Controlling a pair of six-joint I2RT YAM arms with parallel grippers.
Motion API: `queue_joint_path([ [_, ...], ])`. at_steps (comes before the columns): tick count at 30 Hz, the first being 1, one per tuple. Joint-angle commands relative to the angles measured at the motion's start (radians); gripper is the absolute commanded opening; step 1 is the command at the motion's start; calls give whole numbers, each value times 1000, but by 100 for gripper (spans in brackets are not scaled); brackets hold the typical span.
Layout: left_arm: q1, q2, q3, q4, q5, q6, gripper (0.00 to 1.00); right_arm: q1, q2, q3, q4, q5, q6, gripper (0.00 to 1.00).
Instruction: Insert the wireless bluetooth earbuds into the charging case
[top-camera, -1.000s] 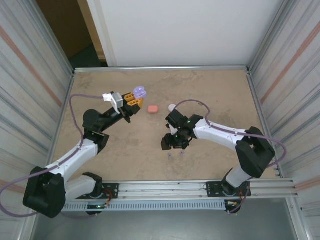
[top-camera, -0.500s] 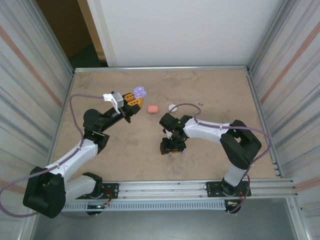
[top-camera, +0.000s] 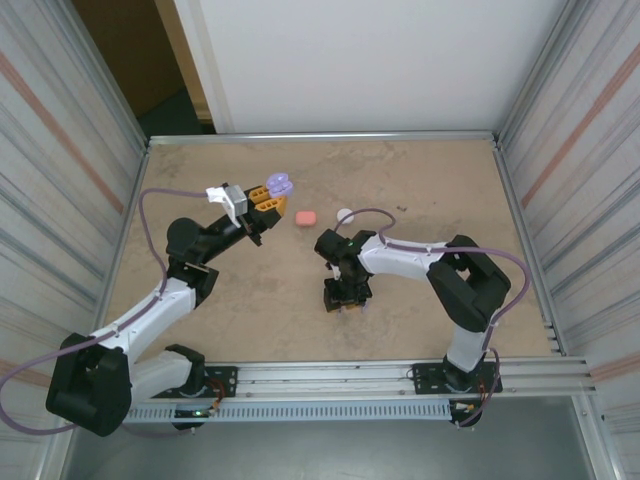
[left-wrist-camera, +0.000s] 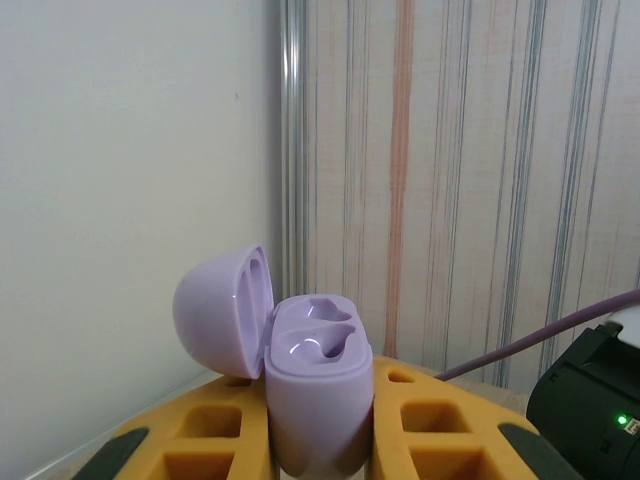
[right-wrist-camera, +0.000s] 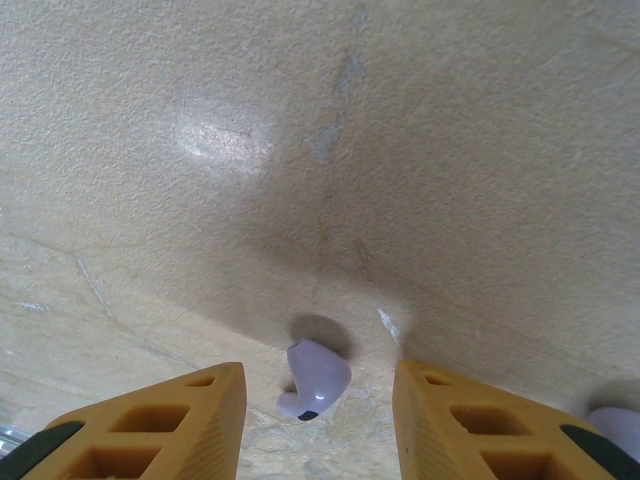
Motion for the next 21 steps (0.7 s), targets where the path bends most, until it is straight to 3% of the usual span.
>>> queue_joint_path([
  [1, 8, -25, 5, 21, -1, 15, 0, 10, 19, 29, -36, 15, -15, 41],
  [21, 8, -22, 8, 19, 3, 13, 0, 21, 67, 42, -26, 5, -22, 33],
])
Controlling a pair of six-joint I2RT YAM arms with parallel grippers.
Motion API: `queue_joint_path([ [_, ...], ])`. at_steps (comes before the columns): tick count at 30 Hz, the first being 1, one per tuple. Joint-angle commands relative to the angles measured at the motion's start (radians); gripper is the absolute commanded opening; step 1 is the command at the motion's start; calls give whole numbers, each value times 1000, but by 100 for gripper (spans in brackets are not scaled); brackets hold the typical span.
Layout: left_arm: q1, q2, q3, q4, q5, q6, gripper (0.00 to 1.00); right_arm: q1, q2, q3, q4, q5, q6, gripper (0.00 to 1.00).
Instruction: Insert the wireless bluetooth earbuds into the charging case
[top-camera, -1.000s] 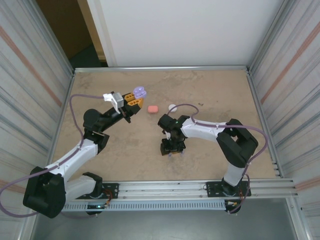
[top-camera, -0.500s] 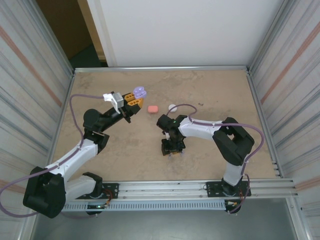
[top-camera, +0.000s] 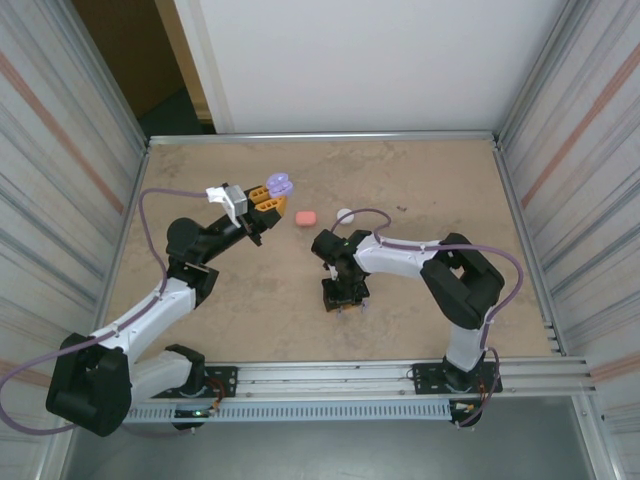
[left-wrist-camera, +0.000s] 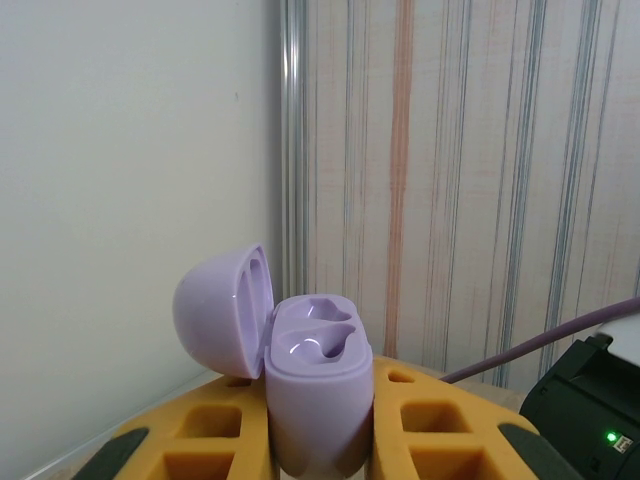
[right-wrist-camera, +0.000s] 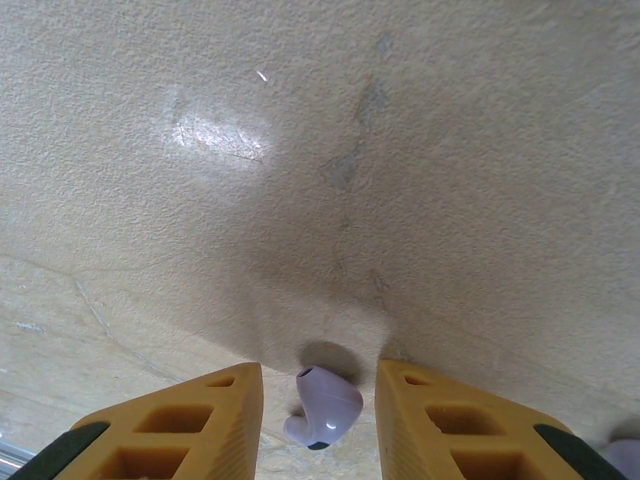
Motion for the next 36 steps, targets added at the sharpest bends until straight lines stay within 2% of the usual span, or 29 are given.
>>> queue_joint_path([
  [1, 8, -21, 8, 18, 3, 13, 0, 13, 34, 17, -21, 3, -18, 32],
  [6, 8, -20, 8, 18, 1, 13, 0, 17, 31, 16, -21, 6, -20, 30],
  [11, 8, -19, 8, 17, 1, 14, 0, 18, 20, 11, -23, 6, -24, 20],
  [25, 8, -15, 8, 22, 10, 13, 0, 1, -114, 6, -24, 47, -129, 16],
  [31, 8, -9, 12, 28, 32, 15, 0, -44, -257, 9, -27, 33, -231, 17],
  [36, 8, 6, 17, 45, 46, 3, 0, -147, -384, 30, -27, -73, -274, 18],
])
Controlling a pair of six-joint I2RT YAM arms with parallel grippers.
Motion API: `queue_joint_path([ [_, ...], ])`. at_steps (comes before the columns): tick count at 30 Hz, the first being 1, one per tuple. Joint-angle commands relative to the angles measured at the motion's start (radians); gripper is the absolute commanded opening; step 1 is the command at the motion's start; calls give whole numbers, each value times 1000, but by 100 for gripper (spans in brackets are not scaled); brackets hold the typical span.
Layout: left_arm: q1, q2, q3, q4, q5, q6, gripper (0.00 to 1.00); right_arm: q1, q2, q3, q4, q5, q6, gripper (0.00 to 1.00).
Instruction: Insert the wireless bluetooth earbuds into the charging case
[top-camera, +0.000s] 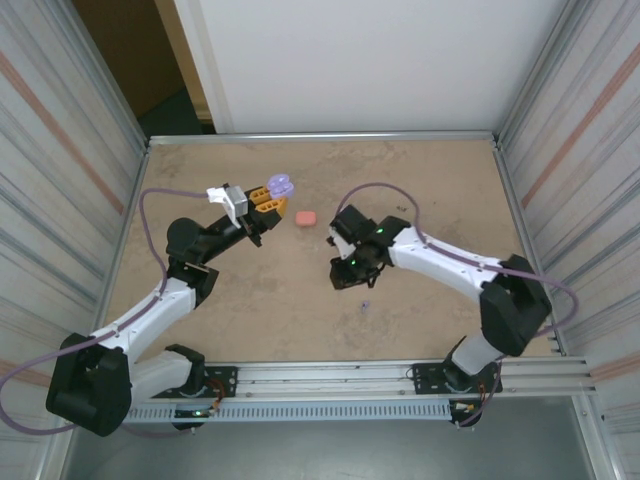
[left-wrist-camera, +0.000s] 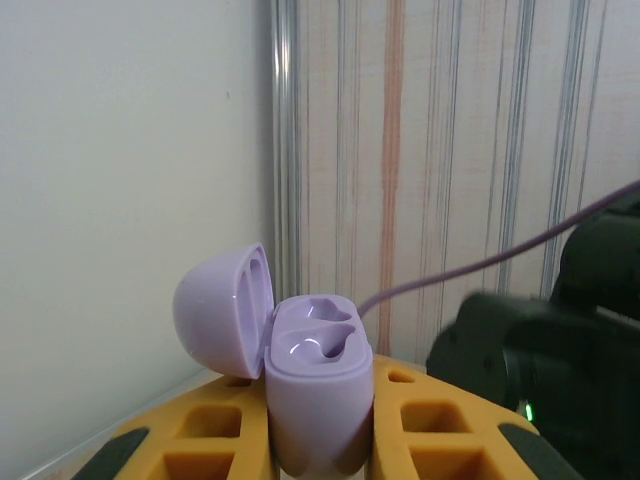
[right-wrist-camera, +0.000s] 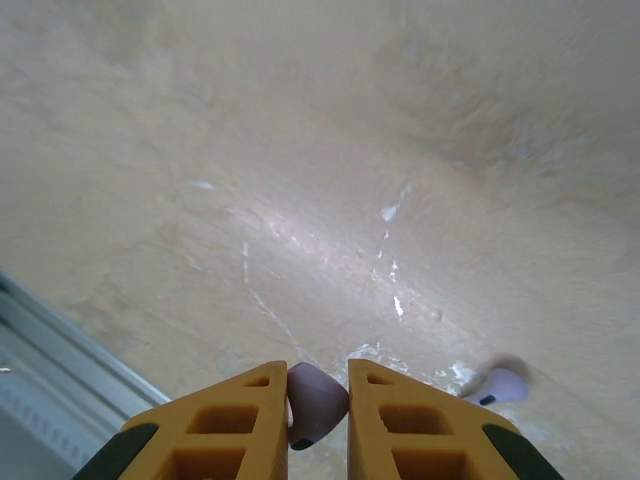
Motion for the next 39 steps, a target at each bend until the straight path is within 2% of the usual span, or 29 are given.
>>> queue_joint_path([
  [1, 8, 9, 18, 46, 28, 4, 0, -56, -92, 28, -14, -72, -74, 18],
  [11, 1, 77, 48, 73, 95, -4, 0, -181, -267, 148, -19, -153, -203, 18],
  [24, -45, 154, 113, 57, 210, 33, 0, -173, -305, 333, 0, -162, -364, 18],
  [39, -75, 209, 168, 36, 296, 39, 0, -86, -264, 441, 81, -88, -472, 18],
])
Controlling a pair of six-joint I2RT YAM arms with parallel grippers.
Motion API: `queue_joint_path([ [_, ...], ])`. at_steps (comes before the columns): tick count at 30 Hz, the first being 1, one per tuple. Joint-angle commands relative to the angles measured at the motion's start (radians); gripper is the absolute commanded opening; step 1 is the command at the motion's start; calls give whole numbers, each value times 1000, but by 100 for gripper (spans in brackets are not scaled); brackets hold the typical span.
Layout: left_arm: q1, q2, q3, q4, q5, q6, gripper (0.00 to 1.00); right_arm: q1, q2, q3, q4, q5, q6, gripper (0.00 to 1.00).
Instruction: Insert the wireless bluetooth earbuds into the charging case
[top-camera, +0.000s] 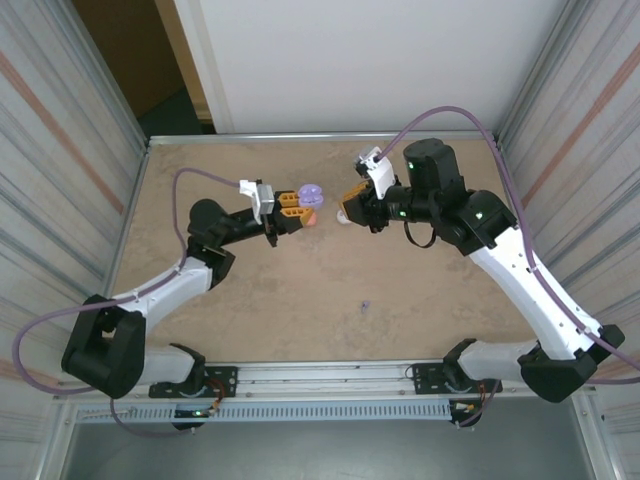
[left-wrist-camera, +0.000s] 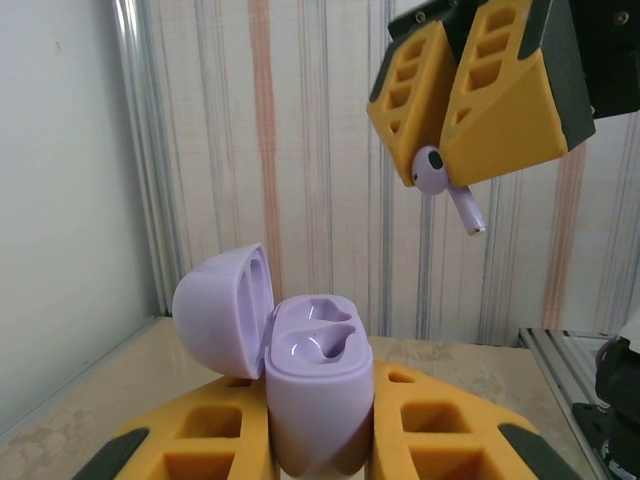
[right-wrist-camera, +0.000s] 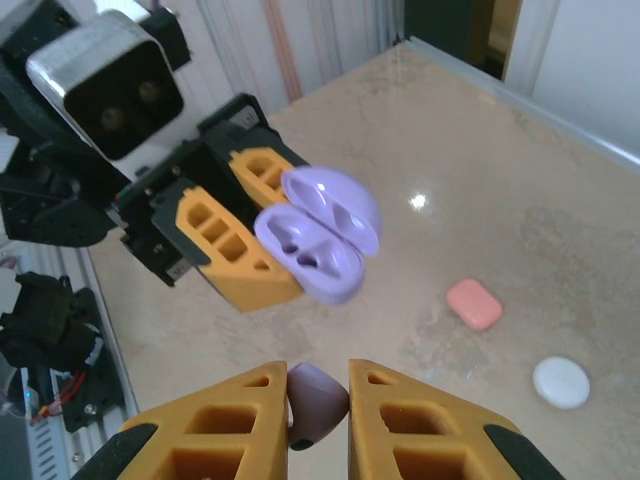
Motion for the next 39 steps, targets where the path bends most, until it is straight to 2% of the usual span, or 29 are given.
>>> queue_joint_path([
  [1, -7, 6, 36, 7, 43, 22, 0, 25, 18, 48, 39, 31, -54, 18],
  [18, -22, 14, 64, -28, 115, 37, 0, 122, 87, 88, 84, 124, -128, 18],
  [39, -28, -7, 63, -55, 112, 59, 0, 165, 143, 108, 54, 247, -185, 17],
])
